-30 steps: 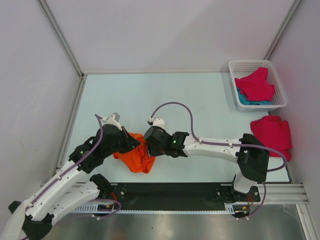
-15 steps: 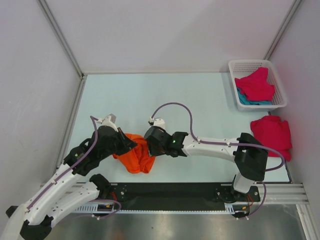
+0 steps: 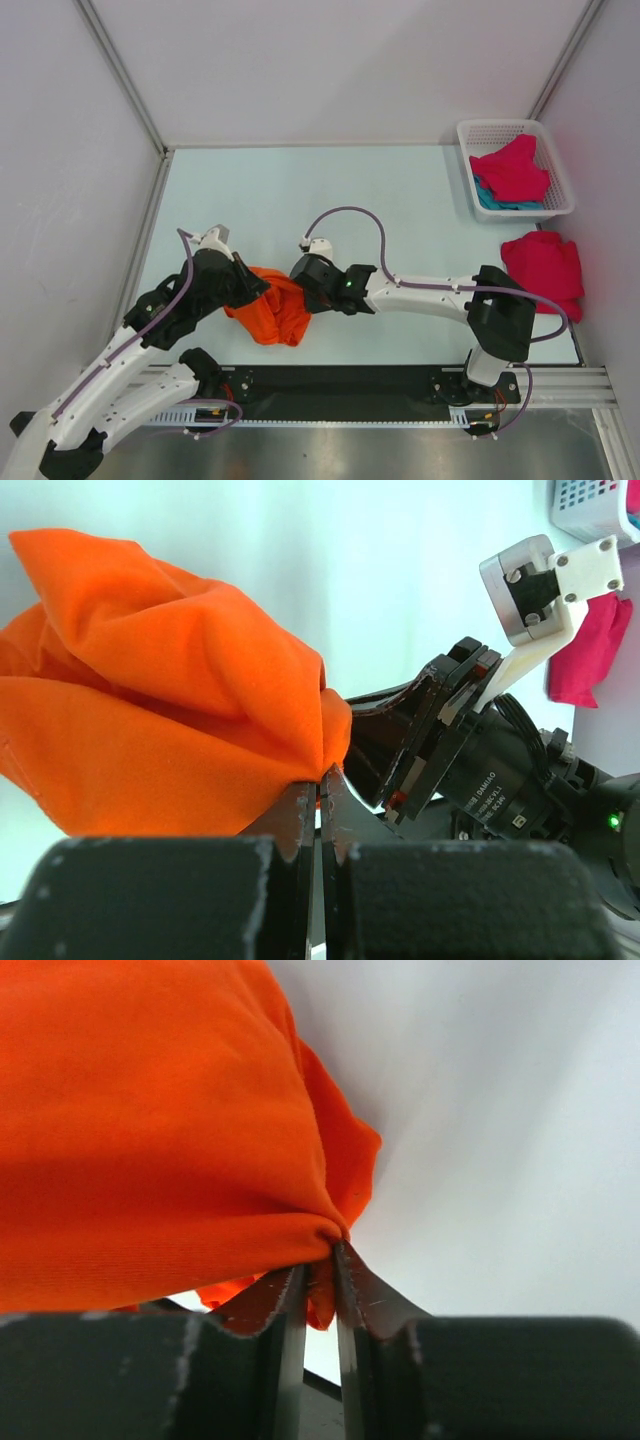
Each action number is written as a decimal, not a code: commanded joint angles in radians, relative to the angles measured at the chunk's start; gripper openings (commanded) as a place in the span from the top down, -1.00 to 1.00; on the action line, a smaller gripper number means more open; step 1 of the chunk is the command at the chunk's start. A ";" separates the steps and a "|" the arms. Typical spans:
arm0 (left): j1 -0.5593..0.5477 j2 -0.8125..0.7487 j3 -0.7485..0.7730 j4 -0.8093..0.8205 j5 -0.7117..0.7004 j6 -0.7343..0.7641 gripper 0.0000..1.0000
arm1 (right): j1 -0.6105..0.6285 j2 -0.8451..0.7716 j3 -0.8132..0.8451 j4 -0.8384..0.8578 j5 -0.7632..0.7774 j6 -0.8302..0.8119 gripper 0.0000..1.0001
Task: Fold and stack the t-shirts
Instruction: Flatten out the tshirt
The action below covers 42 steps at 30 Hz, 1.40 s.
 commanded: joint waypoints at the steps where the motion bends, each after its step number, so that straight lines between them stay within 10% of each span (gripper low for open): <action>1: -0.002 -0.006 0.071 0.003 -0.045 0.035 1.00 | -0.017 -0.043 -0.023 0.000 0.040 0.001 0.71; 16: 0.351 0.042 0.188 -0.032 0.179 0.268 1.00 | -0.427 -0.427 -0.033 -0.245 0.199 -0.220 1.00; 25: 0.454 0.430 0.635 0.002 0.360 0.380 1.00 | -0.613 -0.349 0.409 -0.405 0.279 -0.419 1.00; 32: 0.624 0.533 0.769 -0.037 0.460 0.427 0.99 | -0.661 -0.384 0.399 -0.426 0.311 -0.418 1.00; 36: 0.660 0.550 0.709 -0.035 0.518 0.467 0.44 | -0.699 -0.424 0.319 -0.403 0.262 -0.408 1.00; 38: 0.658 0.544 0.642 -0.009 0.536 0.463 -0.19 | -0.702 -0.433 0.284 -0.400 0.247 -0.396 1.00; 42: 0.658 0.518 0.524 0.067 0.541 0.440 -0.58 | -0.698 -0.450 0.227 -0.385 0.213 -0.372 1.00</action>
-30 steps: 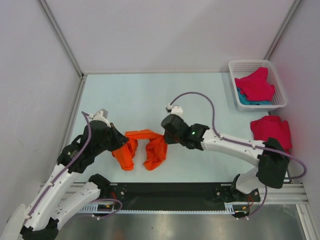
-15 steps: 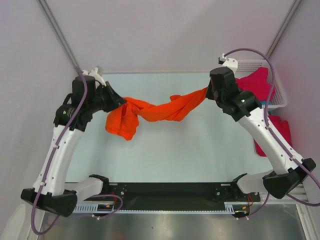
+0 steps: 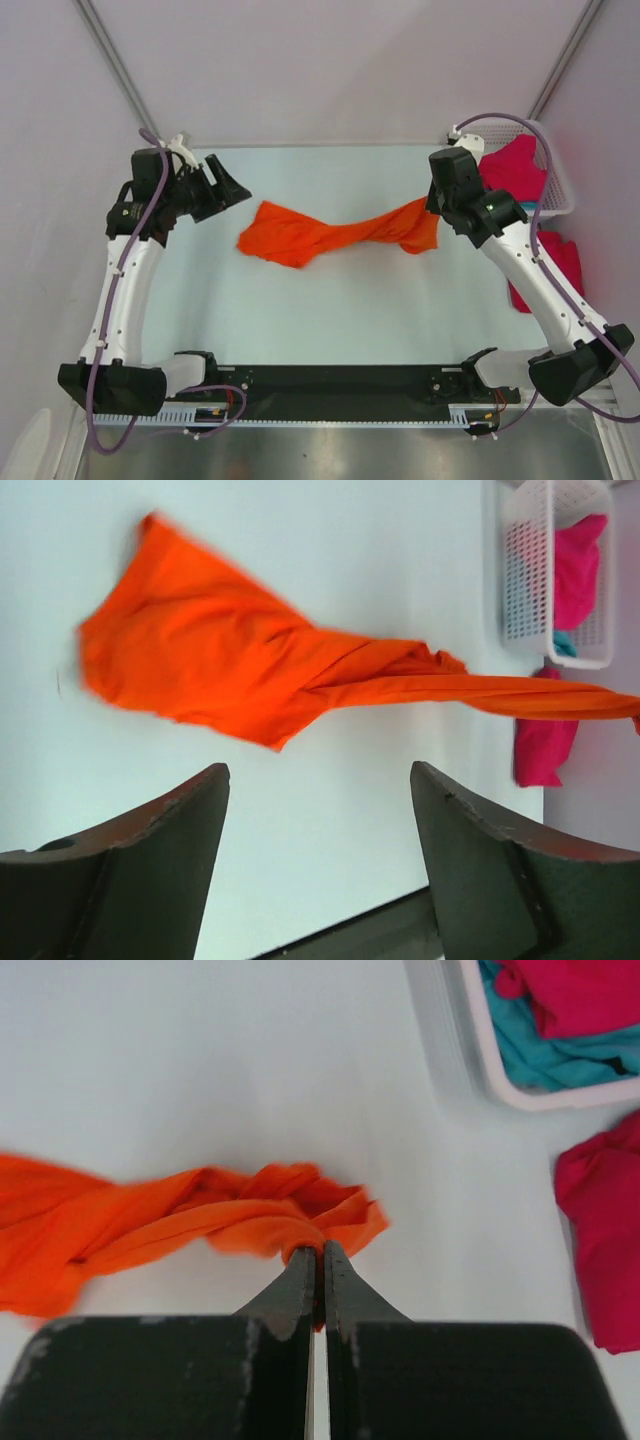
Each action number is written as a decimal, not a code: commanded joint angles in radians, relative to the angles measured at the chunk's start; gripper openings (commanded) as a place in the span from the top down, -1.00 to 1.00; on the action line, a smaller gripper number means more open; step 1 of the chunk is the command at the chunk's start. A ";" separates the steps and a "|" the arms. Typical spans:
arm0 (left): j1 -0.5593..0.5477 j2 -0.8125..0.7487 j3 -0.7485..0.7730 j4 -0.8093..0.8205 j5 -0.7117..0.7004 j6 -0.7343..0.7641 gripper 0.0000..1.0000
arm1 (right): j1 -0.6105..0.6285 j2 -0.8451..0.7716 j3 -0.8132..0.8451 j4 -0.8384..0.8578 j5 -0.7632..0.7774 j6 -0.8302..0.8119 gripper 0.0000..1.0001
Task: Fold and stack the t-shirts
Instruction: Flatten out the tshirt
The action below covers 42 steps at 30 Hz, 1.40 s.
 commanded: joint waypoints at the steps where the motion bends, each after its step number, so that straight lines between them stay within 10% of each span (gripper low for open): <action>1: 0.004 -0.024 -0.131 0.079 0.060 -0.004 -0.60 | 0.004 -0.054 -0.048 0.016 -0.033 0.017 1.00; 15: -0.397 0.108 -0.523 0.528 0.042 -0.260 -0.67 | 0.177 -0.092 -0.160 -0.039 0.007 0.117 1.00; 42: -0.493 0.337 -0.725 0.908 -0.027 -0.397 -0.57 | 0.371 -0.212 -0.119 -0.268 0.088 0.276 1.00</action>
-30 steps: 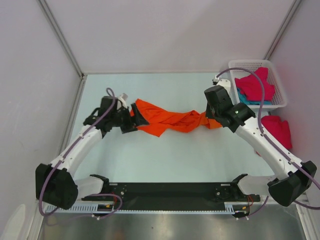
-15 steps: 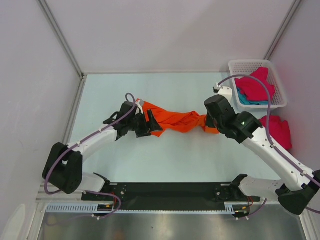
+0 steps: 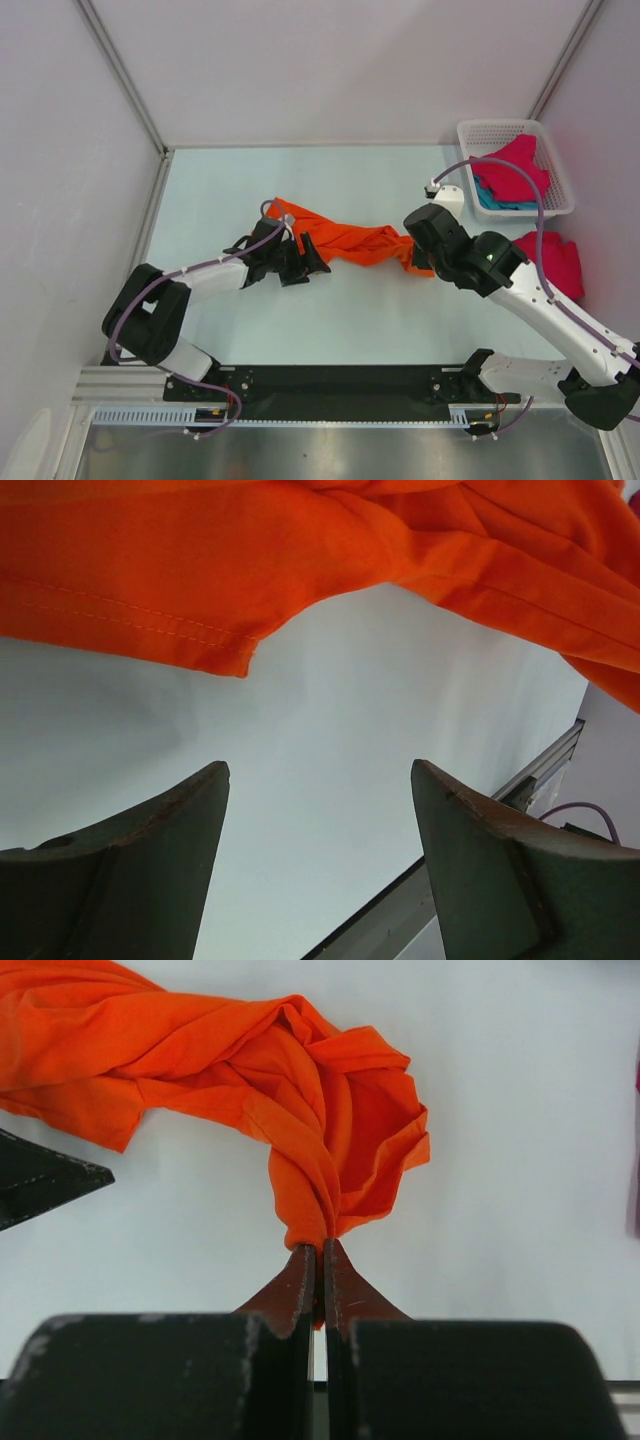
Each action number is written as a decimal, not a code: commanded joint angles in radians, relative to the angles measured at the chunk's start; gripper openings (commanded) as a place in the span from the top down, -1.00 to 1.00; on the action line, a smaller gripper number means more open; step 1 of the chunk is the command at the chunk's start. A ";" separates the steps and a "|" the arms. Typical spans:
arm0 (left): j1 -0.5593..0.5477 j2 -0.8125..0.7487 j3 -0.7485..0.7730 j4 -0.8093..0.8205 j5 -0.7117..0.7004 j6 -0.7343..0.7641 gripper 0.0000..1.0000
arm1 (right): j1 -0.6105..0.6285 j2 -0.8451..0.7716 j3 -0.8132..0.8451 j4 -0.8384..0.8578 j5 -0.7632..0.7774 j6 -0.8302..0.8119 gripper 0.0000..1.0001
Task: Fold and stack the t-shirts
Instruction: Flatten out the tshirt
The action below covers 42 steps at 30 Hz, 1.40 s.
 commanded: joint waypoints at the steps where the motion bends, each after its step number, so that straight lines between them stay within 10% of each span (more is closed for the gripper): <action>1: -0.006 0.032 -0.056 0.143 -0.009 -0.065 -0.57 | 0.040 -0.018 0.072 -0.064 0.046 0.041 1.00; 16: -0.007 0.113 -0.042 0.191 -0.080 -0.082 -0.45 | 0.100 -0.044 0.109 -0.164 0.082 0.098 1.00; 22: -0.009 0.122 -0.027 0.197 -0.109 -0.079 1.00 | 0.110 -0.062 0.115 -0.198 0.086 0.114 1.00; 31: -0.007 0.129 0.051 0.079 -0.192 -0.039 0.98 | 0.131 -0.094 0.155 -0.287 0.106 0.147 1.00; 37: -0.009 -0.008 0.054 -0.059 -0.340 0.013 -0.07 | 0.133 -0.113 0.133 -0.290 0.108 0.158 1.00; 42: -0.006 -0.033 0.037 -0.066 -0.348 0.012 -0.15 | 0.139 -0.111 0.130 -0.278 0.102 0.158 1.00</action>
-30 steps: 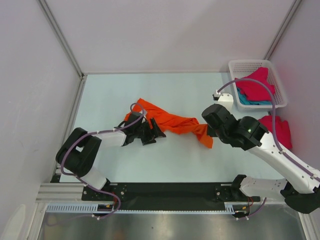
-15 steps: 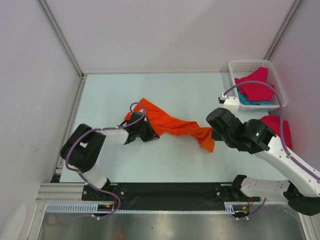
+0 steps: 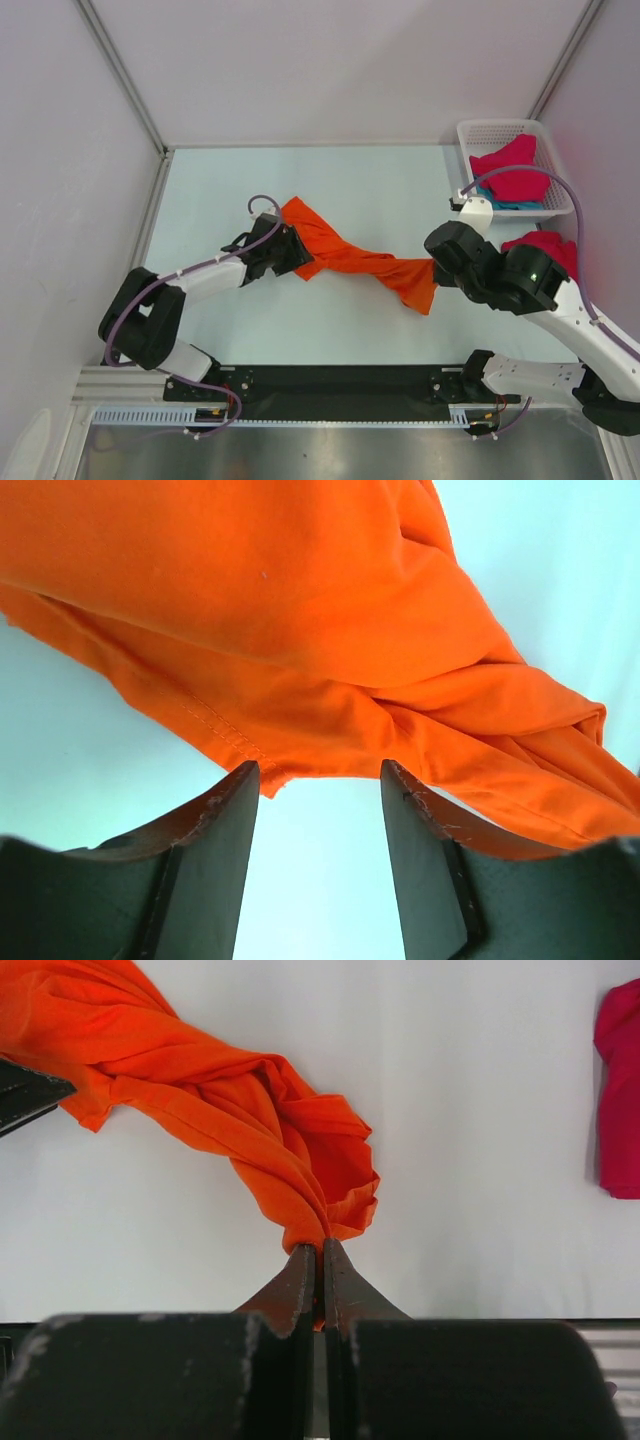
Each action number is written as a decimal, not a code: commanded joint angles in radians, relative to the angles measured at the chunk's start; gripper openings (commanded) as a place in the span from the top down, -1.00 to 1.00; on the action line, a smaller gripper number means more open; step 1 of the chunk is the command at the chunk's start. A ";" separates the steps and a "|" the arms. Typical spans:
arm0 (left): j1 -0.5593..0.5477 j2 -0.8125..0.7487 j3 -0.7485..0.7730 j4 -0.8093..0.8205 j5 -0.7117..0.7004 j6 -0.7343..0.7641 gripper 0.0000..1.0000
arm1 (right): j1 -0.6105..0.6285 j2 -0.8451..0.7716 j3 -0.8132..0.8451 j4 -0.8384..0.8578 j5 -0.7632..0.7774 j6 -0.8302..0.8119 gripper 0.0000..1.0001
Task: Fold and stack the t-shirts
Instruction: Flatten out the tshirt
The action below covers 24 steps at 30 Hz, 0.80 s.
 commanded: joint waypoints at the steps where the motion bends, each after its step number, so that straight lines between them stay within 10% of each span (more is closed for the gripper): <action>1: -0.003 -0.018 0.014 -0.021 -0.046 0.023 -0.15 | 0.012 -0.010 0.019 0.005 0.034 0.023 1.00; 14: -0.006 0.049 -0.103 0.122 0.020 -0.024 -0.02 | 0.016 -0.010 0.022 -0.018 0.040 0.040 1.00; 17: -0.006 0.068 -0.130 0.169 0.044 -0.035 0.15 | 0.016 0.002 0.027 -0.003 0.039 0.026 1.00; 21: -0.004 0.114 -0.123 0.203 0.072 -0.043 0.94 | 0.018 0.020 0.028 0.011 0.033 0.017 1.00; 24: -0.006 0.140 -0.092 0.203 0.089 -0.041 1.00 | 0.018 0.022 0.027 0.011 0.034 0.015 1.00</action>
